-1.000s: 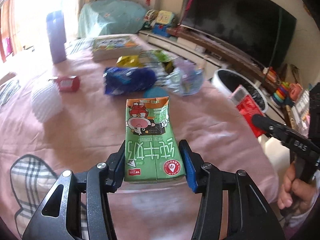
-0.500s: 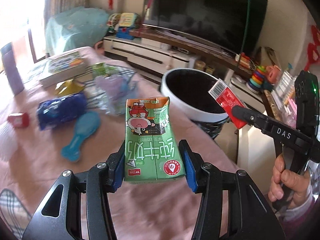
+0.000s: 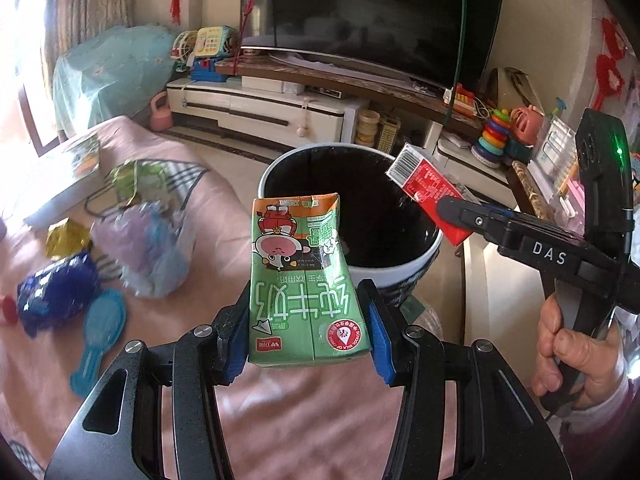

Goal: Collect trash
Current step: 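Carry the carton and box over the trash bin and open both tools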

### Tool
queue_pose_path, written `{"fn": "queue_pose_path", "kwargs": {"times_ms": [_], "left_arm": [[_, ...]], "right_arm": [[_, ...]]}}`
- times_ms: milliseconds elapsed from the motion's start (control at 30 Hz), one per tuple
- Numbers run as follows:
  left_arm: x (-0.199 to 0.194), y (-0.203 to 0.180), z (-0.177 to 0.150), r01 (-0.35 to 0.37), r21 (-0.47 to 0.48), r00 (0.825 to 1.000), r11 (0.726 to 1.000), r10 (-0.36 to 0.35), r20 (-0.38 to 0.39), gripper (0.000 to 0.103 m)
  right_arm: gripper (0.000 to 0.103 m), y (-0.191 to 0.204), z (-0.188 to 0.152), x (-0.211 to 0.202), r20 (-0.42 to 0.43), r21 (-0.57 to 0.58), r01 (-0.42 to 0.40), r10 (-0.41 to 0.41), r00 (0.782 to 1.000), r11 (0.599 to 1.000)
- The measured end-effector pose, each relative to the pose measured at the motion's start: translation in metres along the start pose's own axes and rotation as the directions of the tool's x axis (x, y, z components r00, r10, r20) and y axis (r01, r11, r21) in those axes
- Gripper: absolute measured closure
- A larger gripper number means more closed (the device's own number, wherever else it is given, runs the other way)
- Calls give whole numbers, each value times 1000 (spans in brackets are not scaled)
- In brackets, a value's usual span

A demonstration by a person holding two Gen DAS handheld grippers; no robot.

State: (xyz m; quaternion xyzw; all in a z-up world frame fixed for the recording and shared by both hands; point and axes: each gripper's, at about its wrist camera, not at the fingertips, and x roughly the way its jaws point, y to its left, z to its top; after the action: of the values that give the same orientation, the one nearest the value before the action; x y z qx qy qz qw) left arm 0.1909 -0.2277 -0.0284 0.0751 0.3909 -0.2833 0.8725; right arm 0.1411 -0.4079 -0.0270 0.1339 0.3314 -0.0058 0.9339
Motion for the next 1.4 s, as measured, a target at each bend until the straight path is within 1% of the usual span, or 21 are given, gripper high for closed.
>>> {"fn": "queue_pose_path", "kwargs": {"times_ms": [100,400,567,867,1000,1033,1067,1133,1233,1333,1400], "left_arm": [[9,-5,9,13,1,1000,1000,-13,-10,55],[38,-8,33,16,10,999,1000,-15,-38,54],[51,-8,39,20,8,998,1000,-20,-64,54],[67,-12,44,10,32,997,999,-7,-83,54],[72,-8,48,5,14,996,1000,-4,-87,53],[72,-6,49,9,6,996,1000,-8,-86,50],[71,-4,49,14,-4,996,1000,-14,-83,44],[65,-1,47,16,-18,998,1000,-17,-61,36],[58,1,43,17,-25,999,1000,-18,-48,34],[46,6,31,20,-54,999,998,-22,-36,31],[38,9,21,23,-74,999,997,-25,-31,30]], "right_arm": [[51,-5,7,6,-4,0,7,-7,1000,1000],[51,-13,23,22,-19,0,18,-18,1000,1000],[51,-19,28,33,-42,2,18,-18,999,1000],[51,-24,34,50,-75,-1,25,-25,997,1000],[50,-25,37,55,-83,6,23,-22,996,1000],[50,-26,38,56,-86,11,22,-21,996,1000],[50,-28,38,57,-88,20,22,-20,996,1000],[50,-32,39,58,-89,37,20,-16,996,999],[45,-33,37,53,-77,50,26,-23,997,998],[41,-33,33,47,-63,67,13,-9,998,998],[34,-30,31,42,-50,68,4,0,999,998]]}}
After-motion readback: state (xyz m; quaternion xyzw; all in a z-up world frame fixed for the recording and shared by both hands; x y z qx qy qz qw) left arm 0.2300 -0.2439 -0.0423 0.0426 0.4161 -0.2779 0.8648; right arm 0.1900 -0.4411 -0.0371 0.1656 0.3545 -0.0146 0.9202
